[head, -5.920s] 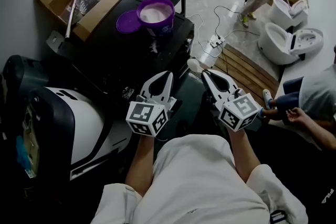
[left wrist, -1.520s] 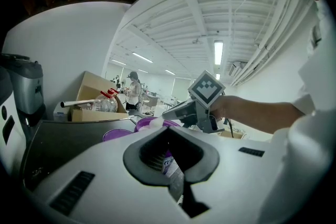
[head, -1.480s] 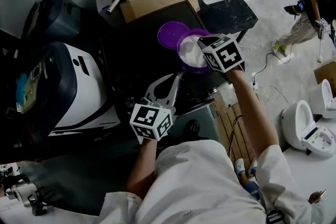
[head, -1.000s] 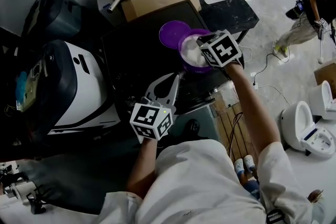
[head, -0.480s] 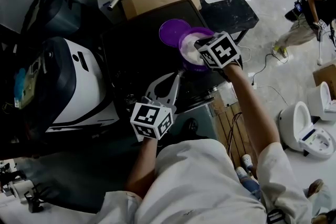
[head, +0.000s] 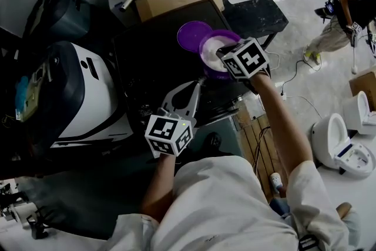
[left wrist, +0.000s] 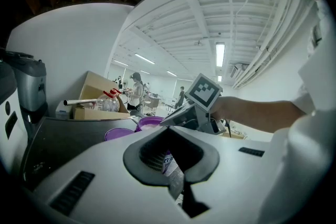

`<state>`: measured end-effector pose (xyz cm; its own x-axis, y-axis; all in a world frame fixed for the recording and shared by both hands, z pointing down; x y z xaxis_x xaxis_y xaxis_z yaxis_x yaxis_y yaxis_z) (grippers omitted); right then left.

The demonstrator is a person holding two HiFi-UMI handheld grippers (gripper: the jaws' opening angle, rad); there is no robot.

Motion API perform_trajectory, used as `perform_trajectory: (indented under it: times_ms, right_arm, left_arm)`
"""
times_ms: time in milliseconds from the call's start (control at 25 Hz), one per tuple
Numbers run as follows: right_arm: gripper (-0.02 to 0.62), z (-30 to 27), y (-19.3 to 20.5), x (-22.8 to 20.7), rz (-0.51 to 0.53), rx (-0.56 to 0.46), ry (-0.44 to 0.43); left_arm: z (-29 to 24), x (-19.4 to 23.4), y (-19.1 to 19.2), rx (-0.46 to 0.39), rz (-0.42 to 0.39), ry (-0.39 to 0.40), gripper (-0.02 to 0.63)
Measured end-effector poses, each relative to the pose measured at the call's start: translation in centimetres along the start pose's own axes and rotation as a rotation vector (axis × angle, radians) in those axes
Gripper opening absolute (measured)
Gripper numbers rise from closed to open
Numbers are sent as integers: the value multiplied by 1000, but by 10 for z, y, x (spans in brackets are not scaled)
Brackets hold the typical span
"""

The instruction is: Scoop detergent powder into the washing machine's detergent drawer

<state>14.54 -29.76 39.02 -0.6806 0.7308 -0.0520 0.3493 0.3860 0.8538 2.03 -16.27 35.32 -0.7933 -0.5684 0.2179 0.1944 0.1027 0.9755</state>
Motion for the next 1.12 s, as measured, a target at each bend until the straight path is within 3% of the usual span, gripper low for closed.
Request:
perform_trajectory:
  times_ms: [840,1120]
  right_arm:
    - [9,21,12,24,-113,-73,-59]
    - [11,30,18,20,-241,-127,-74]
  left_arm:
    - [-2,-5,0,-1,-8,27,18]
    - [-5,-8,0,0,-10,34,18]
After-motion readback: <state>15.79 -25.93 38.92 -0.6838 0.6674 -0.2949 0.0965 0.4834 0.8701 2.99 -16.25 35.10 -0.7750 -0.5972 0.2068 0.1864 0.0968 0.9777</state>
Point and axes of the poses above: the fingertips, and each gripper's own axes: z backward along the fingers, x to its left, y out of its underside, the point moved 5 cm from there along z, backward along the fingers, and after that the axes turned 15 degrees about -x, right-handed, at the moved point
